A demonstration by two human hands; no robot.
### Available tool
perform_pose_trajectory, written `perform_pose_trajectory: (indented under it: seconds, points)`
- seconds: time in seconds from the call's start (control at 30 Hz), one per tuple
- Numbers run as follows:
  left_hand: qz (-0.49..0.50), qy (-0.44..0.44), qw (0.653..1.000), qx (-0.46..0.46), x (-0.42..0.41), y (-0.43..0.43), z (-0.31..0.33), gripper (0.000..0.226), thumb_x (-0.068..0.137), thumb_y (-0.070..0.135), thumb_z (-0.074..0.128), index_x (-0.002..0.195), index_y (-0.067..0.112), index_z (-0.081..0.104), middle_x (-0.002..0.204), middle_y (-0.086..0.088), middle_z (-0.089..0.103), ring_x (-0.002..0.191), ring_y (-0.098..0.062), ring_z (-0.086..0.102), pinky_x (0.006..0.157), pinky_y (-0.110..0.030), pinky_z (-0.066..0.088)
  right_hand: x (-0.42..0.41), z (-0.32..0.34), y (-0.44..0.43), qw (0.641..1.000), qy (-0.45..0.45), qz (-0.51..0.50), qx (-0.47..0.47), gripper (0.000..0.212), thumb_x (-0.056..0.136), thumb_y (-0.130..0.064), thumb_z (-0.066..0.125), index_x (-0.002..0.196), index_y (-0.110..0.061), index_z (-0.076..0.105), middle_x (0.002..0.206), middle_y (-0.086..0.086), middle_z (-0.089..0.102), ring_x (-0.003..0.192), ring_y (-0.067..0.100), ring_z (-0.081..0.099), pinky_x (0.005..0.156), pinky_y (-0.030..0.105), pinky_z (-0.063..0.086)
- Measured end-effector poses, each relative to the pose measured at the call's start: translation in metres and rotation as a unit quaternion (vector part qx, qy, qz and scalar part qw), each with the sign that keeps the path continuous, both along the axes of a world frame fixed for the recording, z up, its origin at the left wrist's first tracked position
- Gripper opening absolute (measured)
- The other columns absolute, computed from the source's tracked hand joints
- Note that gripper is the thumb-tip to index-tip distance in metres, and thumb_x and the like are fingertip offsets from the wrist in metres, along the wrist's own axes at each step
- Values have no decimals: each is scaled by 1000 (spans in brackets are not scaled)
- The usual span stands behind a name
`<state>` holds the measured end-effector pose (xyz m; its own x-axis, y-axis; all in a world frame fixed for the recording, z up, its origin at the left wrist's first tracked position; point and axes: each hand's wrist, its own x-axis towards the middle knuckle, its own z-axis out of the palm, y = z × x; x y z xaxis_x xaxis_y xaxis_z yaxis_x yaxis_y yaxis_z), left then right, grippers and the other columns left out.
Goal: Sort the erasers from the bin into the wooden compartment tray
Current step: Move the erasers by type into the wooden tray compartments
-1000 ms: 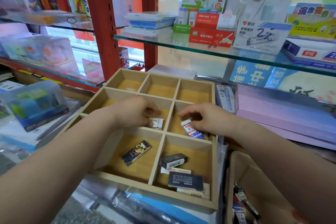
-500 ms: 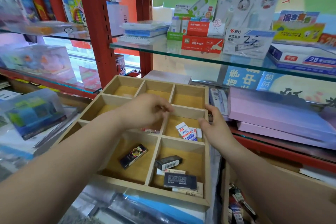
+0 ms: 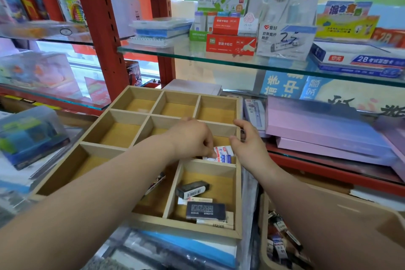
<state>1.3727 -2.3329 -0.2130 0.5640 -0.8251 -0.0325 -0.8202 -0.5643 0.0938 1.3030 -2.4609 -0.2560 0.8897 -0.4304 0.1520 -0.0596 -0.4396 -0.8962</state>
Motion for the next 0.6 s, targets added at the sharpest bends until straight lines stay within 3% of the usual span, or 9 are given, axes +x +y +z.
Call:
perform_pose_trajectory:
  seconds: [0.1, 0.23, 0.4, 0.53, 0.6]
  points:
    - [-2, 36, 999, -32, -1, 0, -4, 24, 86, 29, 61, 108, 25, 65, 106, 9, 66, 106, -6, 53, 112, -29, 6, 0, 0, 0, 1000, 0, -1, -9, 45, 91, -9, 46, 134, -16, 38, 141, 4, 36, 126, 17, 39, 102, 22, 31]
    - [5, 79, 995, -56, -3, -3, -8, 33, 84, 26, 63, 117, 25, 57, 114, 11, 61, 113, -2, 50, 112, -30, -6, 0, 0, 0, 1000, -1, -1, -7, 45, 91, -9, 46, 134, -17, 38, 140, 5, 37, 122, 17, 42, 102, 28, 33]
    - [27, 110, 989, -96, 1, 0, -3, 8, 84, 25, 63, 89, 28, 58, 94, 16, 56, 99, -2, 47, 113, -34, -1, 1, -1, -1, 1000, 3, 0, -2, 45, 90, -11, 47, 134, -18, 37, 139, 5, 39, 124, 22, 44, 106, 37, 37]
    - [29, 81, 996, -23, 5, 3, 2, 23, 83, 28, 64, 106, 27, 61, 100, 16, 59, 105, -3, 48, 110, -35, 1, 2, -4, -2, 1000, -1, 5, 23, 44, 90, -9, 47, 132, -20, 39, 136, 8, 41, 119, 25, 49, 98, 39, 45]
    - [33, 70, 997, 0, 6, 0, 5, 26, 81, 34, 65, 106, 27, 62, 93, 18, 58, 102, -4, 50, 106, -33, 7, 3, -5, -3, 999, -4, 7, 32, 44, 90, -9, 47, 131, -20, 39, 135, 8, 43, 118, 26, 50, 97, 39, 46]
